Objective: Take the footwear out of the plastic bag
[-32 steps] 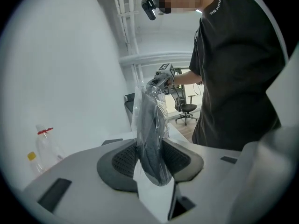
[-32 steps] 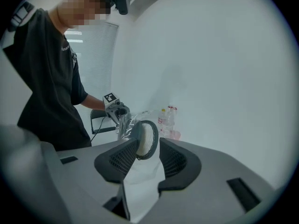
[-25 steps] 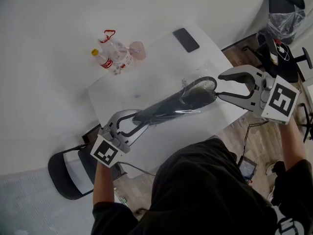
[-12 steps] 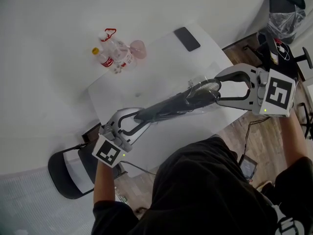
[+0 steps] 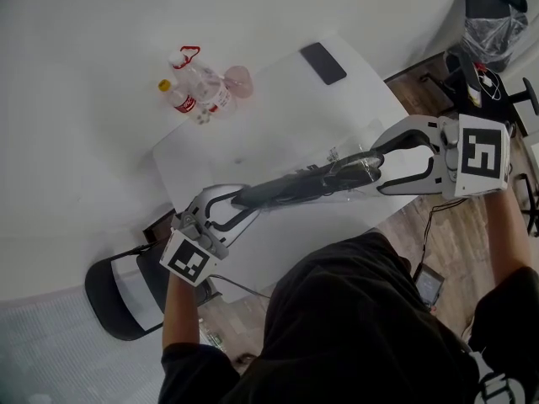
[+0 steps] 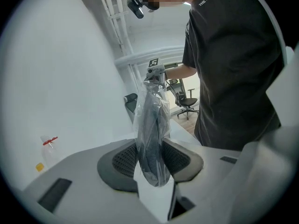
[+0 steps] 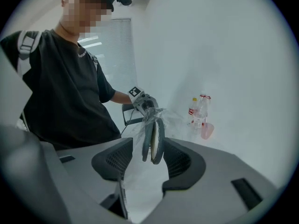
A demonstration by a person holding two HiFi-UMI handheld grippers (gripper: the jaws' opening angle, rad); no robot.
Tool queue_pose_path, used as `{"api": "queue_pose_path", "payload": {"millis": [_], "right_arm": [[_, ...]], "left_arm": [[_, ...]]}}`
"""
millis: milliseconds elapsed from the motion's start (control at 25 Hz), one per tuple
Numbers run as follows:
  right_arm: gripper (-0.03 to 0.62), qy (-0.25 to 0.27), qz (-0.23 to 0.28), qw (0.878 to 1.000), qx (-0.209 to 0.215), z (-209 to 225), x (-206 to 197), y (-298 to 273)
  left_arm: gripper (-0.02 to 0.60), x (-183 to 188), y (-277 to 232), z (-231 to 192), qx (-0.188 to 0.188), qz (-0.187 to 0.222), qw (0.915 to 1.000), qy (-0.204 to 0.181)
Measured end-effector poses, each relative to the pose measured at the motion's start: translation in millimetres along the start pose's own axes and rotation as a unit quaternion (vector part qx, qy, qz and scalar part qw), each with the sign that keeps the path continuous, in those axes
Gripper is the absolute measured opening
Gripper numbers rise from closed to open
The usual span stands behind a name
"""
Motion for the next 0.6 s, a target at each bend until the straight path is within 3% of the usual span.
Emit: {"api": "queue_pose_path", "payload": {"millis": [240,360,600], "right_arm": [[0.212,0.037,-0.071,0.997,0.016,-16,-9,-21],[0.146,0.088,-0.104,0.991,-0.01,-14,-13,-33],[0.101,0.12,-0.089,0.988,-0.035,-16,-13,-31]], "left_arm": [[0.164,11,-17,12,-0.021,0.026,0.9994,0.001],[0.164,14,-25,11,-0.029,0.026,0.9992,-0.007],[0.182,8,-26,6,-0.023,0.018,0.9988,0.04]]}}
Point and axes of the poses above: the fingertips, and each gripper's own axes: y backward along the fingers, z to its right, x out of its top, the point moved 10 cm from there along y, backward along the fingers, and after that the axes turned 11 degrees about z, right-handed, at the moved point
